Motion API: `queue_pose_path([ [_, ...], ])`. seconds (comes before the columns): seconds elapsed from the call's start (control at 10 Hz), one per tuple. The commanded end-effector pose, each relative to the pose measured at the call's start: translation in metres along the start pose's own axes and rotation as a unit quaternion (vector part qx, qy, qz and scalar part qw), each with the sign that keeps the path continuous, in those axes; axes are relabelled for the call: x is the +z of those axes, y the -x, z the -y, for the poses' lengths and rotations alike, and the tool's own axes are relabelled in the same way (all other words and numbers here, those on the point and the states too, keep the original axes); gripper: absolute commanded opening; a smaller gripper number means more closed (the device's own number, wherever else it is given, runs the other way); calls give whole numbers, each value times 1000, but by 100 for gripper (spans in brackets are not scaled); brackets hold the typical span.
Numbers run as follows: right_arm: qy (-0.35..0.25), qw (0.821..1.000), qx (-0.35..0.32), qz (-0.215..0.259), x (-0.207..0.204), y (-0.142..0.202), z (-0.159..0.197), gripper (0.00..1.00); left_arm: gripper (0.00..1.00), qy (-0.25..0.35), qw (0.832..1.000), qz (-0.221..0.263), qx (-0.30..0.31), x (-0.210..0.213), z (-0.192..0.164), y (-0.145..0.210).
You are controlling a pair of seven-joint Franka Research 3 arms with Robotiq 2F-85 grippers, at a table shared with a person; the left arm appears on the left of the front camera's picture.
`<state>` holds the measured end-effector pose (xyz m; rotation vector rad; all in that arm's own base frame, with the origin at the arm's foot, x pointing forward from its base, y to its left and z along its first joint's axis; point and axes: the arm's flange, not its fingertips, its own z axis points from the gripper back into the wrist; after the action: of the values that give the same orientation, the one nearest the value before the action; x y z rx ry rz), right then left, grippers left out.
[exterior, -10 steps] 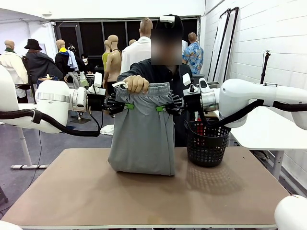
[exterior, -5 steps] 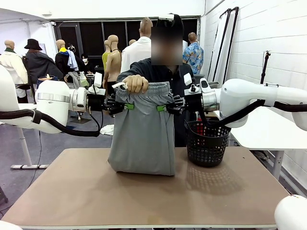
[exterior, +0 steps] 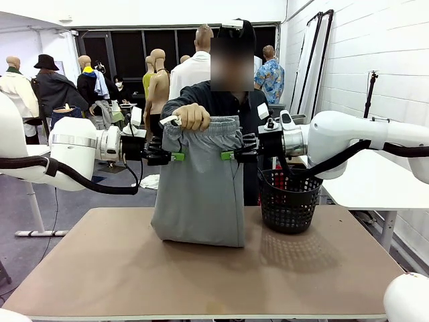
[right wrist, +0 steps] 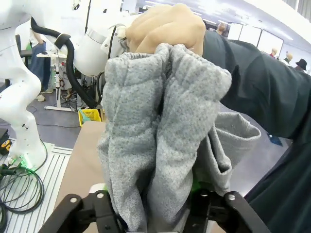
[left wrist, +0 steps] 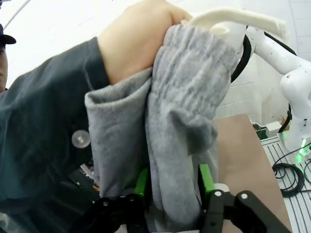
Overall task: Fold the training pants.
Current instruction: Release the ends of the Training pants and then grab the overlapped ends.
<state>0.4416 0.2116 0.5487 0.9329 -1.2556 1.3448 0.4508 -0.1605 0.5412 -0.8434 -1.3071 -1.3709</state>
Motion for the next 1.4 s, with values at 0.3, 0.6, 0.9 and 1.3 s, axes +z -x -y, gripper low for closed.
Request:
queue_pose_path([
  [0.3, 3, 999, -26, -29, 3, -2, 2, 100, 100, -16, 999, 6, 30, 13, 2, 4],
  [0.6, 16, 999, -33, -37, 12, -2, -2, 100, 100, -23, 999, 8, 38, 23, 7, 2],
  [0.9, 30, 998, -37, -42, 21, -1, -5, 100, 100, -30, 999, 12, 43, 35, 14, -3],
  [1.3, 55, 997, -38, -43, 35, -3, -12, 100, 100, -35, 998, 15, 44, 43, 19, -9],
])
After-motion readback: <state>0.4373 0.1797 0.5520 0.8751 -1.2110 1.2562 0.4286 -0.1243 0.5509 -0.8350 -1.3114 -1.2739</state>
